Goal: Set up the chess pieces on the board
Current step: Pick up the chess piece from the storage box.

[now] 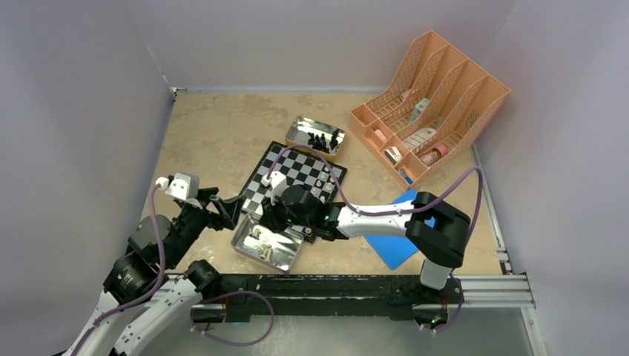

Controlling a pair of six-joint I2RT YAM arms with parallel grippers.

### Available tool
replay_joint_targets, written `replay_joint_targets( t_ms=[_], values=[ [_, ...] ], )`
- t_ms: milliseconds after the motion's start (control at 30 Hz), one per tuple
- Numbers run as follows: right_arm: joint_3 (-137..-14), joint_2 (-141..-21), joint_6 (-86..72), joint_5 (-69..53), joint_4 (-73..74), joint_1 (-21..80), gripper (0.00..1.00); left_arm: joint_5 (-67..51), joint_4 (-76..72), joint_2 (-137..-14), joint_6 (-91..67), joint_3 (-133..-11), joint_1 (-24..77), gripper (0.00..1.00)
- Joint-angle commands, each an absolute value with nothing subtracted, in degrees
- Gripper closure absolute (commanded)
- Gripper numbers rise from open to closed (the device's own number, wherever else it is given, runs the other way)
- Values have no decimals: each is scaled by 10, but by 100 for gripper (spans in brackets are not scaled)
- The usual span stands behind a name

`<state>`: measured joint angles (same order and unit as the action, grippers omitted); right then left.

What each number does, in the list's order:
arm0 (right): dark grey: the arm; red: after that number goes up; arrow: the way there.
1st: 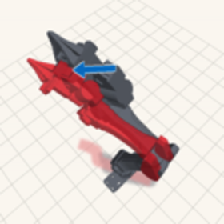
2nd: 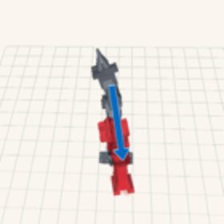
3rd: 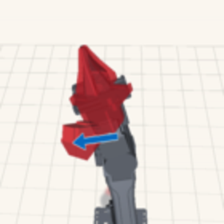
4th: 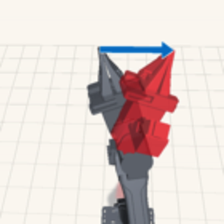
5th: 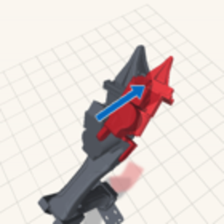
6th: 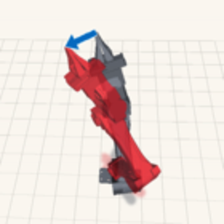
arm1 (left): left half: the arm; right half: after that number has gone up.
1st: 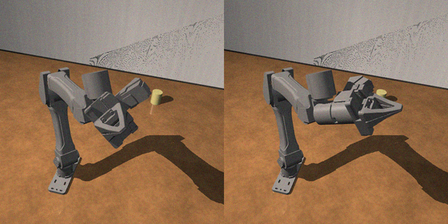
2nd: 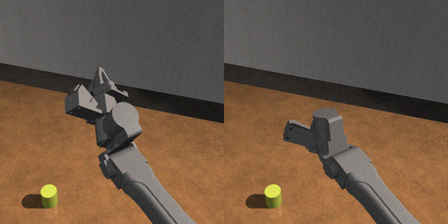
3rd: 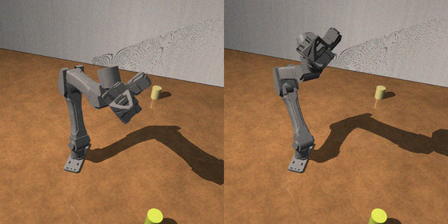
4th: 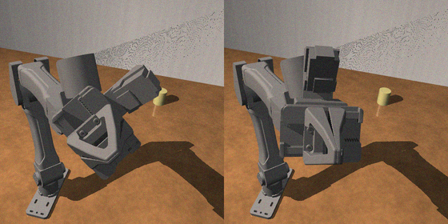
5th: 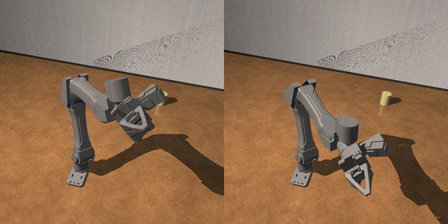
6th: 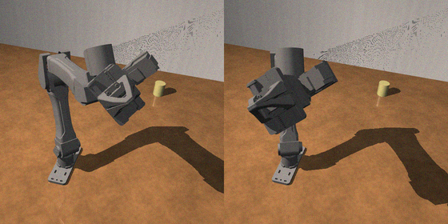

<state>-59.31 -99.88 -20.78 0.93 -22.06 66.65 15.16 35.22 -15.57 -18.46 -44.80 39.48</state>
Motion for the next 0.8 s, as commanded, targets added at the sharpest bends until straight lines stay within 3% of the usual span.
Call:
replay_joint_targets(
  t_ms=[0, 767],
  values=[
    [-619, -1012, -342, 35, -219, 671, 74, 166, 331, -142, -189, -451, 393, 23],
    [-772, -1136, -601, 209, -30, 738, 68, 155, 335, -133, -186, -455, 393, 24]
  ],
)
